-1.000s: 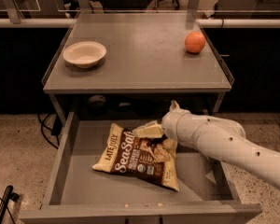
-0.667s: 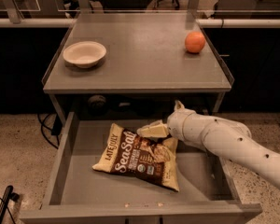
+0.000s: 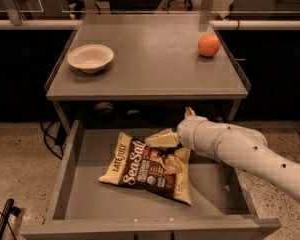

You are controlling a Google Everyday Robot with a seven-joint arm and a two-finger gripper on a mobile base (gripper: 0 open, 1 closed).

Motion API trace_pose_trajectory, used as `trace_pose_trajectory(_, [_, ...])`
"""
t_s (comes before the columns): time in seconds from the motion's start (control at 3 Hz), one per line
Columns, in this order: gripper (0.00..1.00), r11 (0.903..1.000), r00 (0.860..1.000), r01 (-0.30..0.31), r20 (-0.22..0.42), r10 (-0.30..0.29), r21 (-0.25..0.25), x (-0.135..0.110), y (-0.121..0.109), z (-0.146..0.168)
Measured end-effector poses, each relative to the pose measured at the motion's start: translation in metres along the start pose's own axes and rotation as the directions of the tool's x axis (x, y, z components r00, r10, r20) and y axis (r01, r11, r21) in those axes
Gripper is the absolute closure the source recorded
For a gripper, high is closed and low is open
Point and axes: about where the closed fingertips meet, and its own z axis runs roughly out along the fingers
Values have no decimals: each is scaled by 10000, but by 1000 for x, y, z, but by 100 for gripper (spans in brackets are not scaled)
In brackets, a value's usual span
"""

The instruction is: Pick brown chip bag from top drawer and place on counter

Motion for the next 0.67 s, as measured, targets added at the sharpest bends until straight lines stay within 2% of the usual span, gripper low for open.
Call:
trace_pose_trajectory(0.33, [0,9987,9987,462,-205,-467,-213,-5,9,-7])
trace_pose_trajectory(0.67, [0,9948,9952,831,-477,-859,-593,-14,22,-28])
